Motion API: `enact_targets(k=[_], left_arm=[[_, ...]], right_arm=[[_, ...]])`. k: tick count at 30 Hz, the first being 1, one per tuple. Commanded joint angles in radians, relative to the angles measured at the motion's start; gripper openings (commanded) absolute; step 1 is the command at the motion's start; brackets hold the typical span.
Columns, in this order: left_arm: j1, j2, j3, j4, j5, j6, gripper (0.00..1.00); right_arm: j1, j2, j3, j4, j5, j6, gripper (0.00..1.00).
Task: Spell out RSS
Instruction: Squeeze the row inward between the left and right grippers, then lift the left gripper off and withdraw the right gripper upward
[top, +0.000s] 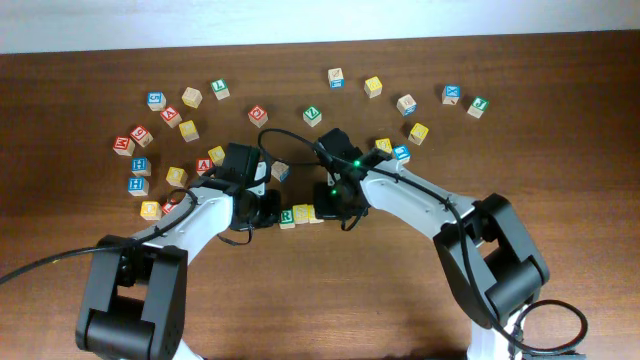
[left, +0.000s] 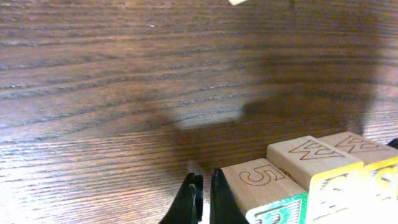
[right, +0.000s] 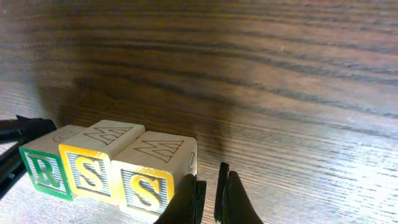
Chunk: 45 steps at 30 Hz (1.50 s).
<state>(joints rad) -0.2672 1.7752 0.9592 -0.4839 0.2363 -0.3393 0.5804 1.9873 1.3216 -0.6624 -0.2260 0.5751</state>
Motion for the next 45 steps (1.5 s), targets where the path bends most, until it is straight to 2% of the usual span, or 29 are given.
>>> enact_targets(k=[1,10,15,24,37,45], left_arm=[[-0.005,0.01,0.006,-0.019,0.03,0.019,0.0],[0.058,-0.024,0.085,-0.155,-0.016,0.019,0.0],[0.063,-0.04,0.081,-0.187,0.037,-0.004,0.0],[-0.006,-0.007,0.068,-0.125,0.038,-0.051,0.0],[-0.005,-0.004,0.068,-0.113,0.037,-0.052,0.0],[0.04,-0.063,0.09,-0.195,-0.084,-0.048,0.0]], right_arm=[[-0.019,0.016,-0.01,-0.002,-0.028,0.005,0.04],[-0.018,0.016,-0.01,-0.026,-0.039,0.004,0.04],[-0.018,0.016,-0.01,-0.021,-0.055,0.015,0.04],[-0.017,0.016,-0.01,-0.029,-0.07,0.037,0.04],[-0.02,0.016,-0.01,-0.029,-0.077,0.036,0.04],[-0.062,0.011,-0.007,-0.045,-0.043,0.032,0.04]])
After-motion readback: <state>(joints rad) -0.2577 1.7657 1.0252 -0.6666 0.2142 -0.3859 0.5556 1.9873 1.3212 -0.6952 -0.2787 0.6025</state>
